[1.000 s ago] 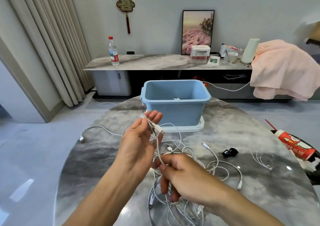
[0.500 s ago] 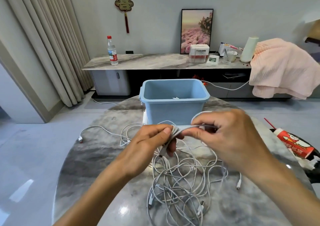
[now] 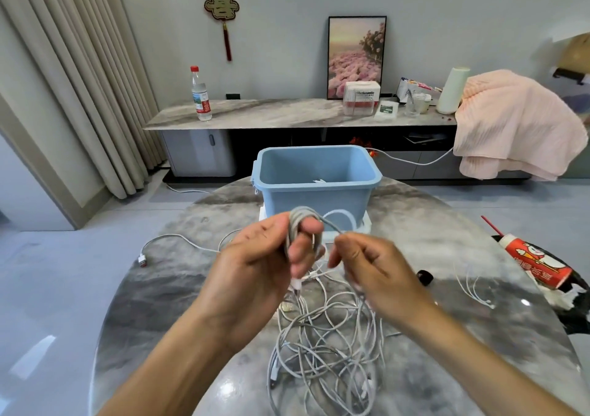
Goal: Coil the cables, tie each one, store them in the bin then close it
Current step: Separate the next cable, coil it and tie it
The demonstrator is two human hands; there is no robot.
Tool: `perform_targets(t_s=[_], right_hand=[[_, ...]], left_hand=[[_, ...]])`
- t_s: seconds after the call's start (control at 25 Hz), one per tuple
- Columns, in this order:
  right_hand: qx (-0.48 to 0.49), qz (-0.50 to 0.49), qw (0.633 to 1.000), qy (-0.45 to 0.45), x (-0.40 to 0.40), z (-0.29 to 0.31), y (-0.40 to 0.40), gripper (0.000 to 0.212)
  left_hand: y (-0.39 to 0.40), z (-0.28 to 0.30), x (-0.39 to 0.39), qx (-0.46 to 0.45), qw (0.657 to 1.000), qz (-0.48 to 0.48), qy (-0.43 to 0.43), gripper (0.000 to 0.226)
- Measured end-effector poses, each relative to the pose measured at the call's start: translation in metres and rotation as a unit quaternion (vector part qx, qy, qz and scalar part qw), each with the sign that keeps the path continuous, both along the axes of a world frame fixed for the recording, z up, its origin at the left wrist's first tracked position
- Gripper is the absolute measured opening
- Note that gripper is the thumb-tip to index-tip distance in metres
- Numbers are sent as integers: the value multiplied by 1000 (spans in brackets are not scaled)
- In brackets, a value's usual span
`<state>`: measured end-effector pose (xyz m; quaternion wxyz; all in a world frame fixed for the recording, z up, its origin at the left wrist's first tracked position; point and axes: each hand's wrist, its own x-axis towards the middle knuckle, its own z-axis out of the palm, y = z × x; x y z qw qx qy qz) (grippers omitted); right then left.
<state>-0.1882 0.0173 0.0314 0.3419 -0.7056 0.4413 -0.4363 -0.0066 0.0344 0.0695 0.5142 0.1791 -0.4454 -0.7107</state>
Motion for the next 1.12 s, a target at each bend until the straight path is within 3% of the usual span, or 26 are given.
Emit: perform_targets(t_s=[0.12, 0.2, 0.24, 0.28, 0.36, 0.4, 0.44, 0.52, 0.6, 0.68, 0.72, 0.8, 0.88, 0.96, 1.04, 1.12], right_hand=[[93, 30, 995, 8, 34, -13, 27, 30], [95, 45, 992, 76, 51, -8, 42, 17], [86, 57, 987, 123, 54, -1, 48, 10], [80, 60, 979, 177, 53, 9, 53, 5], [22, 44, 959, 280, 43, 35, 56, 6], [-32, 21, 946, 322, 34, 46, 53, 7], [-93, -17, 934, 344, 23, 54, 48, 11], [-202, -87, 908, 358, 1, 60, 33, 21], [-234, -85, 882, 400, -15, 51, 17, 20], [-237, -53, 857, 456, -22, 29, 5, 23], [-232, -58, 854, 462, -26, 19, 0, 37], [-203, -109, 885, 405, -30, 12, -7, 50], [-144, -156, 922, 323, -30, 13, -8, 40], [-165, -216, 903, 332, -29, 17, -7, 29], [-214, -241, 876, 360, -32, 17, -7, 32], [-232, -209, 886, 343, -34, 20, -6, 33]], left_hand=[[-15, 2, 12, 80, 984, 108, 116, 32], [-26, -2, 19, 77, 976, 189, 74, 29], [-27, -5, 22, 30, 972, 234, -10, 27], [-27, -11, 23, -66, 946, 282, -148, 25], [-22, -21, 26, -290, 809, 306, -409, 19], [-20, -21, 24, -359, 754, 284, -471, 20], [-18, -18, 23, -375, 748, 243, -490, 23], [-14, -10, 24, -377, 775, 160, -481, 29], [-14, -4, 23, -413, 739, 146, -512, 26], [-15, -5, 25, -434, 706, 199, -523, 26], [-17, -6, 26, -427, 700, 231, -524, 27], [-20, -5, 28, -419, 690, 279, -519, 28], [-20, -5, 28, -410, 683, 310, -520, 26], [-24, -7, 32, -387, 676, 342, -526, 25], [-26, -10, 35, -371, 668, 361, -535, 25], [-27, -11, 37, -359, 660, 379, -540, 29]])
